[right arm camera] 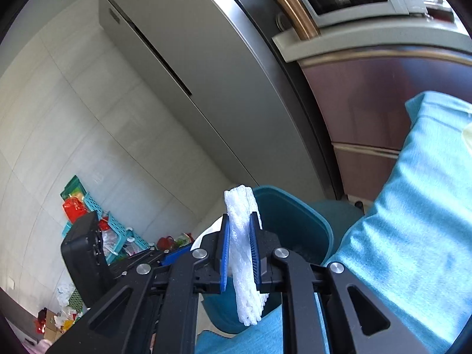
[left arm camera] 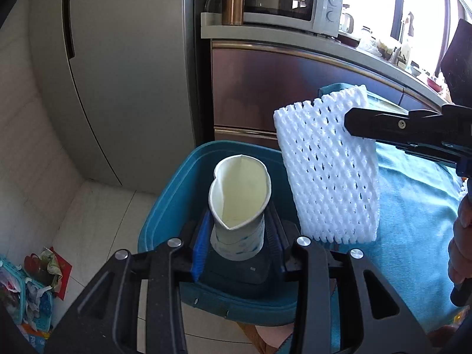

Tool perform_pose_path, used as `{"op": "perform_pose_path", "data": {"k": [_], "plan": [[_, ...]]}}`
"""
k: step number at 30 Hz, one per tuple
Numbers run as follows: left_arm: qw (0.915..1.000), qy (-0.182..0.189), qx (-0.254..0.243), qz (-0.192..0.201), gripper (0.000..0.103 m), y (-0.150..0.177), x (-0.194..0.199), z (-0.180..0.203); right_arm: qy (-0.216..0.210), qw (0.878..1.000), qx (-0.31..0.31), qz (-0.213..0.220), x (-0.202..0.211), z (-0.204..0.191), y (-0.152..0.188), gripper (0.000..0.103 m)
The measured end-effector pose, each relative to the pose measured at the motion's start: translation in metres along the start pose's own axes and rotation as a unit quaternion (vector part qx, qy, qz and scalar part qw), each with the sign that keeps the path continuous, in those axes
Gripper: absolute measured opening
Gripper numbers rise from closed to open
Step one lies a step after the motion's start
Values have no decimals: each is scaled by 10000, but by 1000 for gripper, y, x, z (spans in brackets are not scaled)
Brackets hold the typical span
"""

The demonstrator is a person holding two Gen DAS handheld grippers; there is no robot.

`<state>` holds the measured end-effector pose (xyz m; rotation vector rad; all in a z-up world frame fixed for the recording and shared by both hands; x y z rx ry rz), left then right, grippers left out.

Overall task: Collect trash
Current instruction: 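Carry cup and foam net to the teal bin and open both tools, then return to the table and grasp the clear green wrappers with both tools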

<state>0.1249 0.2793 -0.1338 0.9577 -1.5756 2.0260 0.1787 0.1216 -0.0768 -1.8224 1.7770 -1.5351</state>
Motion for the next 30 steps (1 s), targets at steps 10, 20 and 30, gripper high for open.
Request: {"op": "perform_pose_path", "data": {"k": [10,20,30], "plan": [[9997,-166,21,-157,45,3,-22,7,396,9986,-229,-258,-12,17,21,37],[9996,215,87,183,52,6,10,23,426,9991,47,44,40,11,35,40],[9847,1584,-422,595,65,8,67,104,1049,9891,714,748,156,-4,64,47]]}}
Point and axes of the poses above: each gripper's, at about its wrist camera, not at the fingertips, and x roughly against the way its jaws point, z to its right, y to its underside, the point moved 5 cm from there along -x, roughly the way its jaws point, and after that the axes turned 9 degrees about x, right-handed, at the moved point
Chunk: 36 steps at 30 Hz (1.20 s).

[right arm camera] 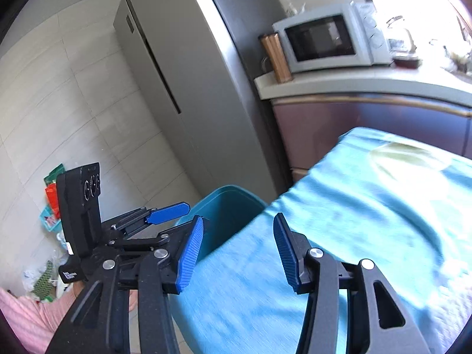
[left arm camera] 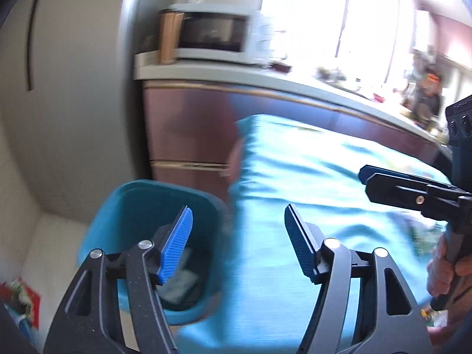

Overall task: Collect trash
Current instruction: 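Return to the table and grasp the clear green wrappers with both tools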

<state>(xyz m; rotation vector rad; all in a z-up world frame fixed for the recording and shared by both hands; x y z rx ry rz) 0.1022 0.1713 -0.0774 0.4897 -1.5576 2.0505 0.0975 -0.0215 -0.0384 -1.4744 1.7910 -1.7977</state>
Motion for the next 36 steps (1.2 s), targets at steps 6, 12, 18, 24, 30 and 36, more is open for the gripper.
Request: {"op": "perform_pose_path", "data": {"k": [6,12,18,24,30,36], "plan": [[9944,910,-473,-237,66,14,-10,84,912,9951,-202,329,70,36,20,47],[9834,1485,-853,-593,66,38,-24,154,1874,9793,-504,572,134,77,45,47],[9710,1887,-1099,-972,66,58,-38,203,2628,9593,-783,675,183,124,69,48],[9609,2144,-1186,-1292,66,70,-51,234,2993,9460,-1089,609,201,154,92,48],[9554,2184,-1263,-1536,66,82,-60,250,2972,9467,-1153,450,199,160,108,47],[9446,2297,-1457,-1834,69,98,-60,259,2836,9496,-1328,125,205,158,136,48]]}}
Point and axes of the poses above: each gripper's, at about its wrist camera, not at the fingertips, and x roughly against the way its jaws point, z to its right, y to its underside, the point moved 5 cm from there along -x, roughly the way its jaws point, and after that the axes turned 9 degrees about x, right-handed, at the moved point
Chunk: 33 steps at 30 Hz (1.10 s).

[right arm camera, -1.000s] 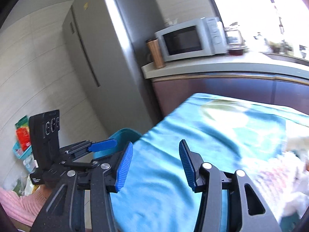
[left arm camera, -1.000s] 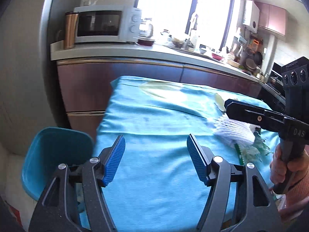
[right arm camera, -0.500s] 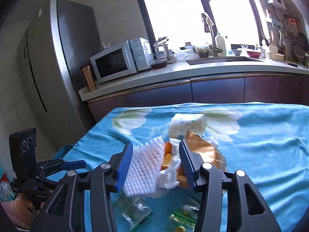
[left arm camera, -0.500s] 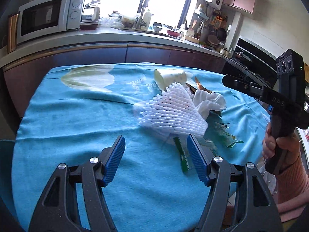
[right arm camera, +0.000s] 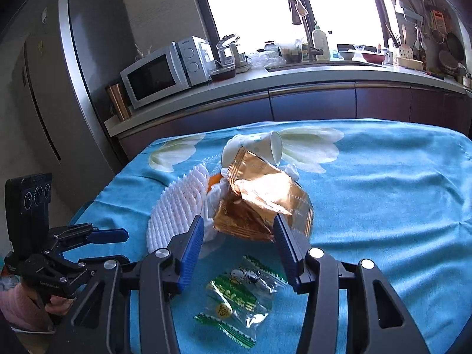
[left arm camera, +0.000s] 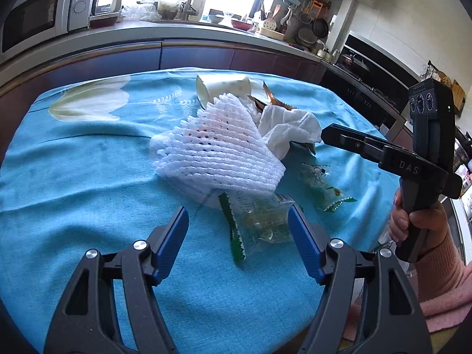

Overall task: Collect trash
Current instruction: 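Return to the table and grasp the clear green wrappers with both tools, then carry the wrappers to the teal bin and release them inside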

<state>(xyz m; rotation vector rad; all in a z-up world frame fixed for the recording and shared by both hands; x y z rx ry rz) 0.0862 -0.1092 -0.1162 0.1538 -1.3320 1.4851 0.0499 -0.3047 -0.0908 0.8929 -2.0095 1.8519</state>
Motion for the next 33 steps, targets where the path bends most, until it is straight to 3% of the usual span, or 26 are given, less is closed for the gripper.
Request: {"op": "perform_pose_path", "data": {"k": [5,10,19,21,26,33], "plan": [[9994,110,-93,-326,69,10,-17,10,-227,9984,-364,-354,1,8,26,49],[9991,107,-162,-380,65,14,-21,17,-343,9968,-458,-563,1,4,41,50],[9991,54,-32,-412,35,16,-18,13,-555,9944,-609,-664,-7,-1,49,50],[9991,97,22,-424,25,16,-16,13,-620,9939,-619,-675,-9,-3,51,42],[9991,106,24,-402,20,18,-13,14,-593,9945,-584,-634,-6,-5,51,33],[9994,198,-72,-270,19,21,2,18,-682,9954,-480,-480,5,-14,45,32]]}}
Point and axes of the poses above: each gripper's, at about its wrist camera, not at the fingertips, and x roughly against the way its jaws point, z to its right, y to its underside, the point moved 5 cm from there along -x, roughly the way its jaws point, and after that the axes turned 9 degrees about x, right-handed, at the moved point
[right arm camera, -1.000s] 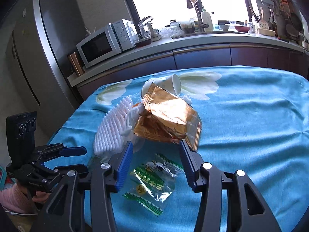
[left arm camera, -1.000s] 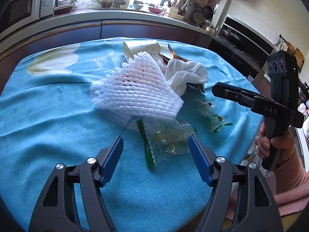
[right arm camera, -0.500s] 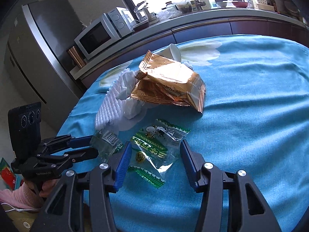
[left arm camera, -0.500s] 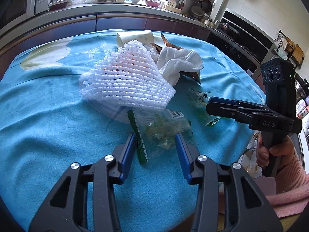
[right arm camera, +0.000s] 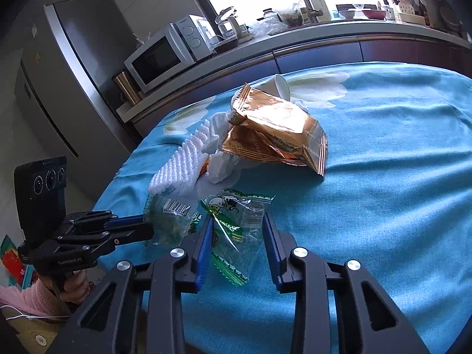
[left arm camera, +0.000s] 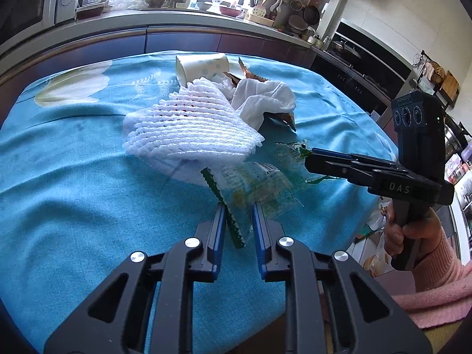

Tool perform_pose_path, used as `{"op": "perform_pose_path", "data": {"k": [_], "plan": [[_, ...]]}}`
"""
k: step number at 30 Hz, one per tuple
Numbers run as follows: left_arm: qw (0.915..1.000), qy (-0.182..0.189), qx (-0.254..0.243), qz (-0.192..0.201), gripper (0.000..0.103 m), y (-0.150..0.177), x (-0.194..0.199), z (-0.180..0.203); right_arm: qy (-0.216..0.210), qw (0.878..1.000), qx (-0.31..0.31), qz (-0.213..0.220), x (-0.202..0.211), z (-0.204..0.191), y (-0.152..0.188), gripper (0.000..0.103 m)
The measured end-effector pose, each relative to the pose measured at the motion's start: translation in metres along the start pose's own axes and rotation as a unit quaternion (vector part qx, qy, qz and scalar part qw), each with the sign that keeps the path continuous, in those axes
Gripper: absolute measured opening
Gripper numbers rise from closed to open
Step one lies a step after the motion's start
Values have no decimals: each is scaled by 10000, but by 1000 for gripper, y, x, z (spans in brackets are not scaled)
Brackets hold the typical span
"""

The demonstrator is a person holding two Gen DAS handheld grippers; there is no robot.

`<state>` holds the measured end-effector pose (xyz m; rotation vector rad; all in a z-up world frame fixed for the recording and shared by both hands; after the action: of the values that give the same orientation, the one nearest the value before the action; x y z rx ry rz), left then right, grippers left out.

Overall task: Collect trash
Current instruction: 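Carry the wrappers to the teal bin and release them inside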

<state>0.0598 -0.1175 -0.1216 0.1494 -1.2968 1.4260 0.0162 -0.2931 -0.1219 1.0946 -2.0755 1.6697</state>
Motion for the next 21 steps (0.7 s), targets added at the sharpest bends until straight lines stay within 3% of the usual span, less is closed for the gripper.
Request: {"op": "perform_pose_path", "data": {"k": [11,21], "plan": [[9996,48,130,248,19,15,44,-18,-312,9989,355,60,6,-33,-9,32],[9959,-216,455,754,19,22,99,-51,-860,9930,799,158,-5,-86,-27,32]]}}
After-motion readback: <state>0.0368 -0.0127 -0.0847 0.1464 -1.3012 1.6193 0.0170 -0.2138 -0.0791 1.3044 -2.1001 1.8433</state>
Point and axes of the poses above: each gripper's, at about its wrist camera, not at the fingertips, and x roughly against the way its jaws point, z to its right, y to its underside, the point moved 5 cm from there along -x, roughly the way its jaws point, and after that the axes turned 9 degrees about x, right-handed, at the moved point
